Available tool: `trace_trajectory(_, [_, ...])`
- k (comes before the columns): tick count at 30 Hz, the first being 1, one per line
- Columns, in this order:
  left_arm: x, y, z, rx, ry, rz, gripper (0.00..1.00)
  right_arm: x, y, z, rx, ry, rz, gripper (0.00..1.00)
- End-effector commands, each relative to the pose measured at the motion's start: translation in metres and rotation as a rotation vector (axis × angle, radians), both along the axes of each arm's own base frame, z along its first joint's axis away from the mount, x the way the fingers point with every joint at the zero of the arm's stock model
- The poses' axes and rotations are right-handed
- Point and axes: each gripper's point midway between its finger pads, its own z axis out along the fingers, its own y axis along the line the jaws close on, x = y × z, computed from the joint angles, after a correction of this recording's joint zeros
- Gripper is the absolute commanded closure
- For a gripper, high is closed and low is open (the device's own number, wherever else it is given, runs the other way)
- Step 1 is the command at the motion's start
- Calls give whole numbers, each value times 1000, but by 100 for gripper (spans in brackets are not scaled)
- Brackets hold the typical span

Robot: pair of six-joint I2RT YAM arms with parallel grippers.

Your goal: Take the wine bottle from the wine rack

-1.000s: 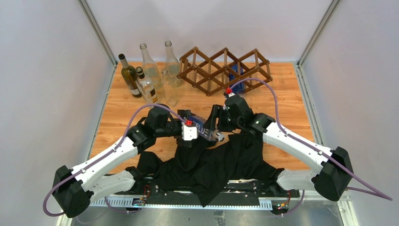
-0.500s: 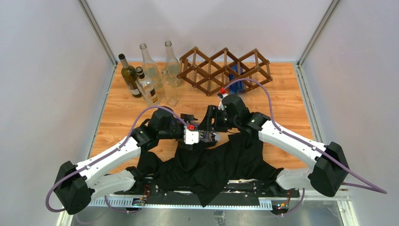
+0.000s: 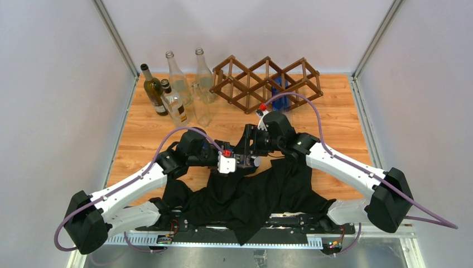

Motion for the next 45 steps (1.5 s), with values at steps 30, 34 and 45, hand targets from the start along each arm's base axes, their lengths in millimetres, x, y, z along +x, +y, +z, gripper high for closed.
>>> trace_trajectory(30, [26, 19, 54, -144, -28, 229, 100, -17, -8, 99, 261, -192, 39, 15])
trace_trajectory(34, [25, 25, 56, -154, -20, 246, 100, -17, -16, 101, 250, -205, 26, 10])
trace_trajectory(45, [29, 33, 127, -375, 123, 306, 100, -7, -51, 129, 214, -375, 15, 5])
